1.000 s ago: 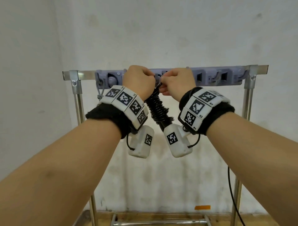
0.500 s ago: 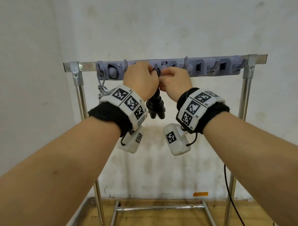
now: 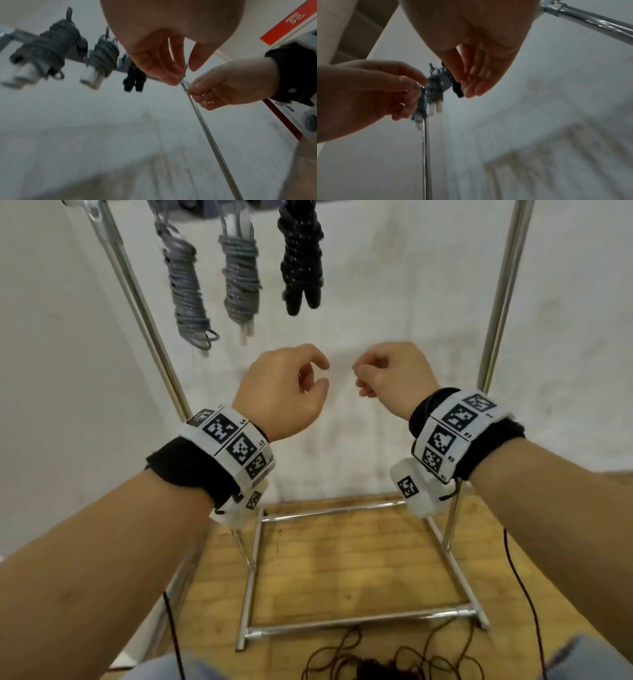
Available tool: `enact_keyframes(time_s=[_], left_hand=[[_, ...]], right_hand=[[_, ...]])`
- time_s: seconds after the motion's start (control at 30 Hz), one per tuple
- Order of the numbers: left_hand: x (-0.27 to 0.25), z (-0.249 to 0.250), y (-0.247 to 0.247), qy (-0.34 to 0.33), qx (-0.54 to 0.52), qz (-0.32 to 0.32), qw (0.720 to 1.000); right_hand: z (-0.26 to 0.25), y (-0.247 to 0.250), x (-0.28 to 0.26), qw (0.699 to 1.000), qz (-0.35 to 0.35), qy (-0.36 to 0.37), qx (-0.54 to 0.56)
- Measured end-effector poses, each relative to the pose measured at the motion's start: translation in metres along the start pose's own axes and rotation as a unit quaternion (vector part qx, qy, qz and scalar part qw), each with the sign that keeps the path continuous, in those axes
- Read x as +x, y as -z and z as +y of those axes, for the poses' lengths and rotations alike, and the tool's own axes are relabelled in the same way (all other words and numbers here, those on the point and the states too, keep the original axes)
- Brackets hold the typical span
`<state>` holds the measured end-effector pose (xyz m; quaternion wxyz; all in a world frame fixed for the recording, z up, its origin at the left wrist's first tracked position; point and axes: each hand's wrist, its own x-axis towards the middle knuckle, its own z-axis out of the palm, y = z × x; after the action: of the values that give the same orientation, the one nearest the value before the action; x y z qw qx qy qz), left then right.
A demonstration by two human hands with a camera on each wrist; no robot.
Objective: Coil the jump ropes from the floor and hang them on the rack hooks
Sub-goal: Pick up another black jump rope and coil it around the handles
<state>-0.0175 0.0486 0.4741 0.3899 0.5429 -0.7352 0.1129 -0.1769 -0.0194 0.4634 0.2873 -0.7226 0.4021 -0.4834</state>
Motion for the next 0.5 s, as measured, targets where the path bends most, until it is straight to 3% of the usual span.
enact_keyframes(time_s=[0.23,0.37,0.5], left_hand=[[-0.125,-0.038,-0.095,0.068,-0.003,-0.244,0.967],[-0.186,-0.060,-0.152,0.087,-0.004,-0.337,0.938],[-0.225,-0.078,-0.213,0.097,-0.005,-0.419,0.903]], right_hand=[[0.123,-0.042,-0.109,0.977,-0.154,-0.074,-0.126],[0.186,-0.058,-0.164,0.923,-0.271,-0.135,-0.236],[0.238,-0.085,-0.181,0.880,-0.342,-0.190,-0.269]])
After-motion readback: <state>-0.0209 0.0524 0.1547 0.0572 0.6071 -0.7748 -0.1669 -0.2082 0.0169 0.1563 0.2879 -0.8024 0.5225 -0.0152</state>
